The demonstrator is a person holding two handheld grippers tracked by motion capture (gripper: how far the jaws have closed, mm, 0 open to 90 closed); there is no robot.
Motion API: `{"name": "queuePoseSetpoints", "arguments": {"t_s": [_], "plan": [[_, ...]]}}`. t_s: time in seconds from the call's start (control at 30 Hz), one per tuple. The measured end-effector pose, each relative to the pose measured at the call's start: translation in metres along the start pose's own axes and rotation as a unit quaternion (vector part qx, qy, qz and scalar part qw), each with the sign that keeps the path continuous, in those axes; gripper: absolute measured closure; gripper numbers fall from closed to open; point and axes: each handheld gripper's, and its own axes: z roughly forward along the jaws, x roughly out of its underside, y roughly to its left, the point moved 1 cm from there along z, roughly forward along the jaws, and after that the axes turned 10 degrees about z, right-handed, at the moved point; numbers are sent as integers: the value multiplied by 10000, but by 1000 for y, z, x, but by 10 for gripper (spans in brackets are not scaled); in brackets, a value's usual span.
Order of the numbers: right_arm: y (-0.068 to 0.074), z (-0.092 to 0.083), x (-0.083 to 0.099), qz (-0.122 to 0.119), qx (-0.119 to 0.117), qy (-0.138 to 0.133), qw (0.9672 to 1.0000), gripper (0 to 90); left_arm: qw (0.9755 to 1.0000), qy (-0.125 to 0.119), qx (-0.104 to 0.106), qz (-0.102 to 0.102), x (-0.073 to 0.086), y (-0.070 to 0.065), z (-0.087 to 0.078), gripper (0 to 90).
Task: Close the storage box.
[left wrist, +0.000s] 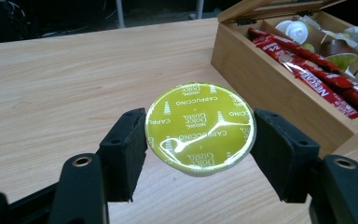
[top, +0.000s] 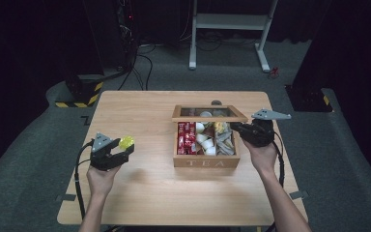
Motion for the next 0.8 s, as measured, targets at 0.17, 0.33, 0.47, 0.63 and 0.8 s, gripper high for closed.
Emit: {"name": "queuePoseSetpoints", "arguments": {"t_s": [0.17, 0.33, 0.47, 0.63, 0.8], "plan": [[0, 0, 1, 18, -13, -4, 10000, 863, 9999, 124, -70, 45, 7, 0, 1, 372], [0, -2, 3, 7, -32, 7, 10000, 863, 9997, 204, -127, -5, 16, 2, 4, 372], [0, -2, 5, 25, -31, -2, 10000, 863, 9994, 295, -150, -38, 23, 2, 7, 372], [1, -3, 8, 26, -41, 37, 10000, 863, 9991, 369, -202, -96, 30, 2, 10, 372], [1, -4, 10, 40, -54, 19, 10000, 863, 9987, 430, -248, -115, 36, 2, 14, 372]]}}
